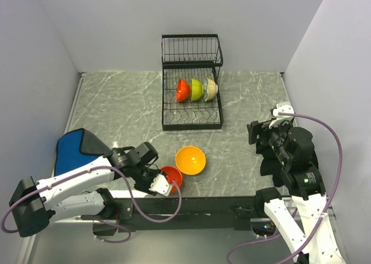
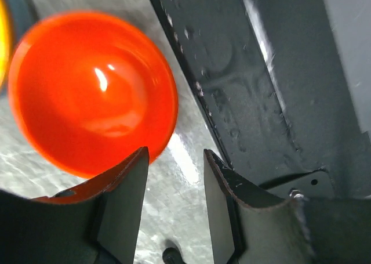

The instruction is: Load the bowls into the dish rack

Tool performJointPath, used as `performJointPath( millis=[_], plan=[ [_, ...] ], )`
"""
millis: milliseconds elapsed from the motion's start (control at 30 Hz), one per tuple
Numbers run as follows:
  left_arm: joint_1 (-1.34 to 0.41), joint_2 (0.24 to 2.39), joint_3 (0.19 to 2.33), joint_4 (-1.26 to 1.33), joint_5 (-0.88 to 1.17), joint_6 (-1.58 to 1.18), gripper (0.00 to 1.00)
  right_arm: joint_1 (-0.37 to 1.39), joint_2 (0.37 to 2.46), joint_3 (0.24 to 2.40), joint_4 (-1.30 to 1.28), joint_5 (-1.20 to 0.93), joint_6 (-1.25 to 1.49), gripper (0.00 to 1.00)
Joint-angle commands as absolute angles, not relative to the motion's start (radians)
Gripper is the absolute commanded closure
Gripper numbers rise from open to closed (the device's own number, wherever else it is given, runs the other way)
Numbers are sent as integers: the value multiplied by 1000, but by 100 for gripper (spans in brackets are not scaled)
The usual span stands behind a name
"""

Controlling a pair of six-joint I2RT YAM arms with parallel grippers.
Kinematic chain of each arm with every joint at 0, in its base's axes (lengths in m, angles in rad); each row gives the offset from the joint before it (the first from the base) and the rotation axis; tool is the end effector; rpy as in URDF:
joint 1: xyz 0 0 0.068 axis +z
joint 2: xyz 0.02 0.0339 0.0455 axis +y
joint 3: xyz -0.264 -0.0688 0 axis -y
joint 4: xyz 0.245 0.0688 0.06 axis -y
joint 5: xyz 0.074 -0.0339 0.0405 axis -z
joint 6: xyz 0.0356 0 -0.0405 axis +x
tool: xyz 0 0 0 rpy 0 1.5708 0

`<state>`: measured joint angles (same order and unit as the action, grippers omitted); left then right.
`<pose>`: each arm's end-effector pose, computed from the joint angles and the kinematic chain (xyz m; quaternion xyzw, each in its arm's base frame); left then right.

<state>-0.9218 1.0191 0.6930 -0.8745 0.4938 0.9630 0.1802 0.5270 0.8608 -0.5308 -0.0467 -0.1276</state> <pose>0.0899 -0.1465 0.2185 0.7975 0.5239 -0.2365 0.1834 0.1090 0.0215 0.3618 -0.1331 0.7616 0.0347 0.6333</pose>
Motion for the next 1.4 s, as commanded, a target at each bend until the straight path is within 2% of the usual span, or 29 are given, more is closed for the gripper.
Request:
performJointPath(
  millis=[0,267,433,600,700,867,1000,1167,1367],
  plan=[
    [-933,1038,654,-767,399,957,51,175,496,873,-518,-57,-118,0],
    [-954,1077,638,-696,374,939,51,173,476,824,-500,-74,-89,0],
    [-997,1094,618,-667,380,939,61,172,500,822,-474,-75,-94,0],
    [-1017,1104,672,-764,396,936,88,172,525,838,-474,-67,-101,0],
    [-1019,1083,799,-928,419,934,95,172,546,844,-482,-71,-98,0],
    [-997,997,888,-1037,417,923,99,172,577,845,-462,-75,-94,0],
    [-881,1009,920,-984,417,966,99,172,621,865,-439,-72,-91,0],
    [-671,1224,1053,-858,514,1005,99,164,672,910,-433,-61,-84,0],
    [-562,1584,1435,-769,682,907,99,100,742,930,-422,-69,-31,0]
  ],
)
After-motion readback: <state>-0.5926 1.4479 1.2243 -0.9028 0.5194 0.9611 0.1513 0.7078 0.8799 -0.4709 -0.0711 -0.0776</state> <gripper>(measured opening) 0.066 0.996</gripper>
